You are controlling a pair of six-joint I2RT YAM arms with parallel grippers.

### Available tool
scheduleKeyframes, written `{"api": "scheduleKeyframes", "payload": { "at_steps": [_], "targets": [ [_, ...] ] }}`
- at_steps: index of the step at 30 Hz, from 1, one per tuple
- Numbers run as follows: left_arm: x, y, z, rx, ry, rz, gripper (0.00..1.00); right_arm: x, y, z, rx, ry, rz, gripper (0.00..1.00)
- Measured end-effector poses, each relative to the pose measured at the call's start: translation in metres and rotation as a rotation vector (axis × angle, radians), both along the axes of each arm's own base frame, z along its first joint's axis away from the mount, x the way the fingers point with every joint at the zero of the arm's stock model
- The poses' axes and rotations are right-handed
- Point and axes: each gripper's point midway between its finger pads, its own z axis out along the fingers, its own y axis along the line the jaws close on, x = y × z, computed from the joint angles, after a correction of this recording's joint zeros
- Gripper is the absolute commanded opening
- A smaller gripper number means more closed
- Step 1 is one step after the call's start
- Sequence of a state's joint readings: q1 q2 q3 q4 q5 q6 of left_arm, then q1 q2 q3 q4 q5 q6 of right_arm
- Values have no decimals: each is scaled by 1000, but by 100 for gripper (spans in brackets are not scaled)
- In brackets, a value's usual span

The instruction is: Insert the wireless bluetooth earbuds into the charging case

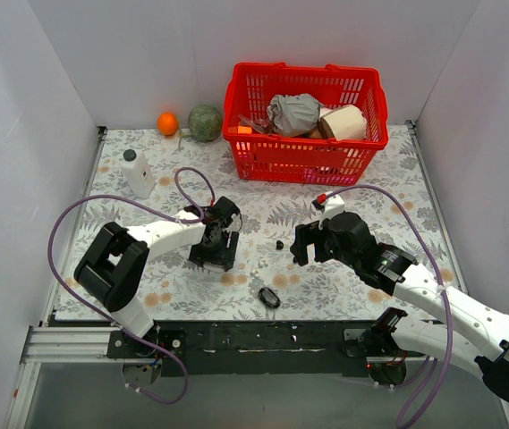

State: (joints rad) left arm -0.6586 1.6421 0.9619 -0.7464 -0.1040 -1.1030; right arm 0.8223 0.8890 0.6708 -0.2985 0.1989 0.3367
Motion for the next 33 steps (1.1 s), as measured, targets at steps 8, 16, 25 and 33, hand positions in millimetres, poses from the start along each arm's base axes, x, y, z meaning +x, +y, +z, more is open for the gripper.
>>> {"api": "scheduleKeyframes", "payload": {
  "at_steps": [8, 16, 25, 33],
  "targets": [
    [1, -2, 0, 0, 5, 62, 76, 0, 0, 0, 0, 1, 0, 97],
    [9, -8, 0, -11, -13, 104, 86, -1, -1, -1, -5, 5, 0, 97],
    [10, -6, 0, -18, -46, 116, 82, -2, -2, -3, -11, 10, 0, 97],
    [10, -5, 0, -19, -54, 110, 82, -2, -2, -3, -12, 11, 0, 97]
  ]
}}
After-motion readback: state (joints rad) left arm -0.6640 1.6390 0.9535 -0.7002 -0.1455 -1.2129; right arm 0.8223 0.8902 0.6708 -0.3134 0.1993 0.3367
